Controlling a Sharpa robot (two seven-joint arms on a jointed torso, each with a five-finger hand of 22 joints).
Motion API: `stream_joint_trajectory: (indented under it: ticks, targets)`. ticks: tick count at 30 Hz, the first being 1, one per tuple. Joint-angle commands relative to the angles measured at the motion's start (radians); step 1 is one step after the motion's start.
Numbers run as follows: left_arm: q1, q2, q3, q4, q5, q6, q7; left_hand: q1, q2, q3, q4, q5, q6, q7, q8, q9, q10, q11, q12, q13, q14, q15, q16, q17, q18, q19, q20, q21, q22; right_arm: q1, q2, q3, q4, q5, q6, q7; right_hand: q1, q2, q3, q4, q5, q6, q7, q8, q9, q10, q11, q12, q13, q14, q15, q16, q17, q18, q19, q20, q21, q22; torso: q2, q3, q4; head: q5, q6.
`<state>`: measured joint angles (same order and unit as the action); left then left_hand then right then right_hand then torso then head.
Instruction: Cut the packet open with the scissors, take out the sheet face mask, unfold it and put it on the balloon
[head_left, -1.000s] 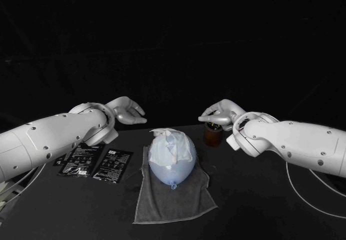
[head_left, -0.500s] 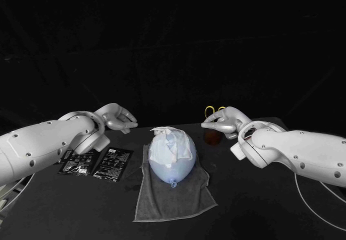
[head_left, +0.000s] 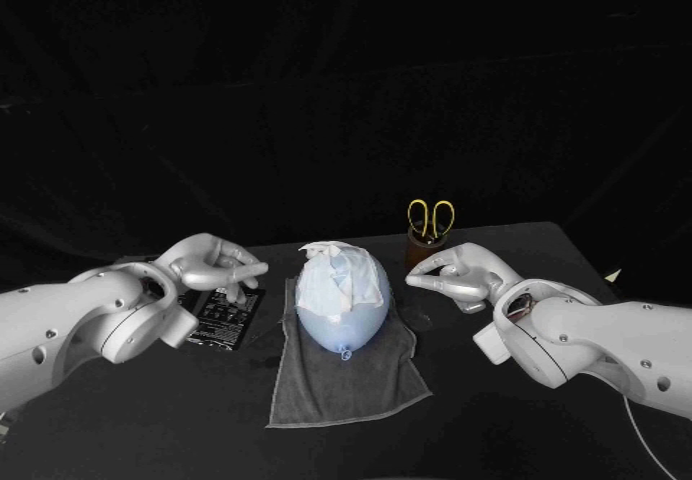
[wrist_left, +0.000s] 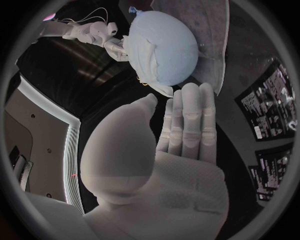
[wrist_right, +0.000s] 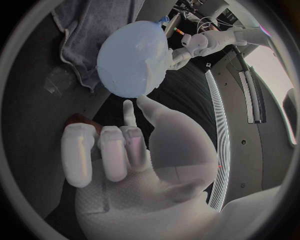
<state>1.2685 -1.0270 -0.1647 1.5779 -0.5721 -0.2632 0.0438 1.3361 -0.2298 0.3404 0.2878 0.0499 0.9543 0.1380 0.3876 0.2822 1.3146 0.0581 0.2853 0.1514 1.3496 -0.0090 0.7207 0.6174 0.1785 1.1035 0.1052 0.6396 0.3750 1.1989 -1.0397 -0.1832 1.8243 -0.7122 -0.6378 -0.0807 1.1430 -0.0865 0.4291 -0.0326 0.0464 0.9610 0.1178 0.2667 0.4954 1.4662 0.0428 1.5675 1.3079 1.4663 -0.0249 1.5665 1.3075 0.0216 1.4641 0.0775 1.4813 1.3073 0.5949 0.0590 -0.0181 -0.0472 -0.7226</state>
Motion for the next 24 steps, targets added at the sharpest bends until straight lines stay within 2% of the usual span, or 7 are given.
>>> stream_joint_trajectory:
  ticks: [1, 2, 3, 6, 8, 14, 24]
  targets:
    - [-0.028, -0.021, -0.003, 0.047, 0.085, -0.018, 0.054, -0.037, 0.003, -0.056, 0.008, 0.001, 0.008, -0.019, -0.009, -0.002, 0.027, -0.012, 0.086, 0.067, 0.057, -0.017, 0.263, 0.243, 0.003, 0.039, -0.024, 0.086, 0.055, -0.028, -0.019, -0.001, 0.037, 0.01, -0.044, 0.048, 0.006, -0.003, -0.004, 0.005, 0.005, 0.007, -0.001, -0.007, -0.002, 0.105, -0.007, 0.003, 0.263, 0.104, -0.004, 0.004, 0.263, -0.003, 0.074, 0.0, 0.009, 0.238, -0.002, -0.0018, -0.0006, -0.001, -0.012]
    - [-0.035, -0.025, -0.004, 0.056, 0.088, -0.021, 0.055, -0.035, 0.009, -0.067, 0.008, 0.005, 0.01, -0.019, -0.009, -0.002, 0.02, -0.015, 0.11, 0.089, 0.055, -0.019, 0.298, 0.274, 0.002, 0.035, -0.028, 0.105, 0.069, -0.035, -0.023, -0.002, 0.045, 0.01, -0.049, 0.05, 0.006, -0.003, -0.004, 0.005, 0.005, 0.007, -0.001, -0.007, -0.002, 0.105, -0.007, 0.003, 0.263, 0.104, -0.004, 0.004, 0.263, -0.003, 0.074, 0.0, 0.009, 0.238, -0.002, -0.002, -0.0005, -0.001, -0.013]
    - [-0.049, -0.032, -0.005, 0.072, 0.096, -0.025, 0.055, -0.036, 0.02, -0.102, 0.008, -0.005, 0.009, -0.018, -0.01, -0.002, -0.013, -0.019, 0.171, 0.146, 0.055, -0.019, 0.393, 0.369, -0.003, 0.026, -0.032, 0.167, 0.126, -0.05, -0.029, -0.002, 0.057, 0.01, -0.058, 0.055, 0.005, -0.005, -0.007, 0.007, 0.006, 0.011, -0.002, -0.008, -0.004, 0.105, -0.008, 0.003, 0.263, 0.104, -0.004, 0.004, 0.263, -0.003, 0.074, 0.0, 0.011, 0.239, -0.001, -0.0026, 0.0, -0.002, -0.015]
    - [-0.077, -0.042, -0.006, 0.102, 0.105, -0.036, 0.053, -0.054, 0.037, -0.146, 0.001, -0.001, 0.009, -0.021, -0.01, -0.001, -0.035, -0.024, 0.247, 0.211, 0.071, -0.019, 0.481, 0.456, -0.016, 0.052, -0.035, 0.279, 0.25, -0.076, -0.035, -0.003, 0.075, 0.009, -0.081, 0.068, 0.004, -0.007, -0.009, 0.009, 0.006, 0.013, -0.002, -0.009, -0.005, 0.105, -0.008, 0.003, 0.263, 0.104, -0.005, 0.004, 0.263, -0.003, 0.075, -0.001, 0.011, 0.239, 0.0, -0.0016, -0.0002, 0.0, -0.021]
    - [-0.091, -0.045, -0.007, 0.117, 0.107, -0.044, 0.054, -0.057, 0.054, -0.19, 0.003, -0.001, 0.006, -0.021, -0.009, 0.0, -0.071, -0.021, 0.301, 0.263, 0.063, -0.018, 0.501, 0.469, -0.017, 0.03, -0.034, 0.313, 0.281, -0.089, -0.035, -0.003, 0.083, 0.011, -0.098, 0.079, 0.003, -0.008, -0.012, 0.01, 0.006, 0.014, -0.002, -0.011, -0.006, 0.105, -0.008, 0.003, 0.263, 0.104, -0.005, 0.004, 0.263, -0.003, 0.075, -0.001, 0.011, 0.239, 0.002, -0.0019, 0.0004, 0.003, -0.024]
    - [-0.117, -0.04, -0.007, 0.149, 0.11, -0.077, 0.068, -0.046, 0.073, -0.242, 0.005, -0.002, -0.003, -0.017, -0.011, 0.0, -0.108, -0.017, 0.341, 0.304, 0.049, -0.014, 0.5, 0.457, -0.015, 0.0, -0.029, 0.332, 0.294, -0.108, -0.024, -0.003, 0.097, 0.016, -0.143, 0.118, 0.004, -0.013, -0.018, 0.013, 0.006, 0.012, -0.002, -0.017, -0.011, 0.105, -0.008, 0.003, 0.263, 0.104, -0.005, 0.004, 0.263, -0.003, 0.075, -0.002, 0.012, 0.239, 0.002, -0.0004, -0.0004, 0.005, -0.032]
    - [-0.129, -0.013, -0.007, 0.172, 0.133, -0.145, 0.116, 0.045, 0.085, -0.272, 0.0, -0.002, -0.026, -0.007, -0.023, -0.004, -0.146, -0.009, 0.358, 0.327, 0.025, -0.006, 0.479, 0.422, -0.006, -0.05, -0.021, 0.316, 0.265, -0.116, 0.002, -0.003, 0.1, -0.004, -0.211, 0.178, 0.03, -0.022, -0.021, 0.001, 0.006, 0.005, 0.003, -0.033, -0.021, 0.105, -0.004, 0.003, 0.263, 0.104, -0.003, 0.004, 0.263, -0.002, 0.073, -0.001, 0.006, 0.237, 0.0, 0.0001, -0.0009, 0.001, -0.038]
